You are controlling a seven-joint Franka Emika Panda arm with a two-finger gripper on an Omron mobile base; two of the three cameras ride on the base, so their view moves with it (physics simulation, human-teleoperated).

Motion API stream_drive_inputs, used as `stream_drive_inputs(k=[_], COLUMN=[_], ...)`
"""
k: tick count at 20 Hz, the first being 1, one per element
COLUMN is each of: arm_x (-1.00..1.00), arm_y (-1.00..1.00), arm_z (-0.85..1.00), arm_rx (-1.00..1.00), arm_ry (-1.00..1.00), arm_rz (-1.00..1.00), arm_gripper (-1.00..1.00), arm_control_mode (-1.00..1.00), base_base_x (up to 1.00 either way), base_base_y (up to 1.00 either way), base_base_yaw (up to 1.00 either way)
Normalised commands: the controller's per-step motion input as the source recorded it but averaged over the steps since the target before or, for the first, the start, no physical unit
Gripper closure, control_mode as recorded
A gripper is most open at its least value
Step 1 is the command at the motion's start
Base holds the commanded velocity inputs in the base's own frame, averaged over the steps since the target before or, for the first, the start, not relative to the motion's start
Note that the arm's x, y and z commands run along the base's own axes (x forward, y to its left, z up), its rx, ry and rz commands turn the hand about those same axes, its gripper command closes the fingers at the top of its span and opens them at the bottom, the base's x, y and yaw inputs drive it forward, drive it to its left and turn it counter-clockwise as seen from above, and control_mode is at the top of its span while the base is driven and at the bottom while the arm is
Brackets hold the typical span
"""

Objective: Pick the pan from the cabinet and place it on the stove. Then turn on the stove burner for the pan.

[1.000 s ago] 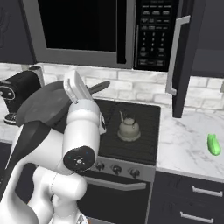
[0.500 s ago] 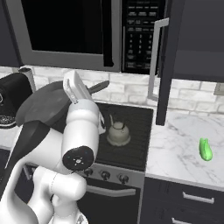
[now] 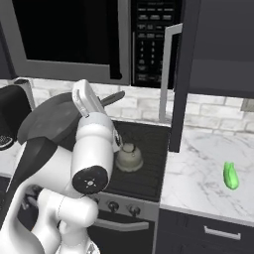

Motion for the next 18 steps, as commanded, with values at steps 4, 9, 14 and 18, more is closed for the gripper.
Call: stream_drive_inputs(k=[4,9,14,18], arm_x=[0.0,0.0,0.0,0.0], arm_y=[0.0,0.0,0.0,0.0], arm_z=[0.0,0.0,0.0,0.0], arm_rx=[0.0,0.0,0.0,0.0], arm_ry=[0.0,0.0,0.0,0.0], arm_rz=[0.0,0.0,0.0,0.0], arm_gripper=[1.0,1.0,1.0,1.0], arm_control_mode=[1.0,1.0,1.0,1.0], base_base_x=[0.22,0.0,0.0,0.0], base_base_y=[-0.2,-0.32,-0.42,-0.33], base_base_yaw=[0.0,-0.02,-0.03,-0.04])
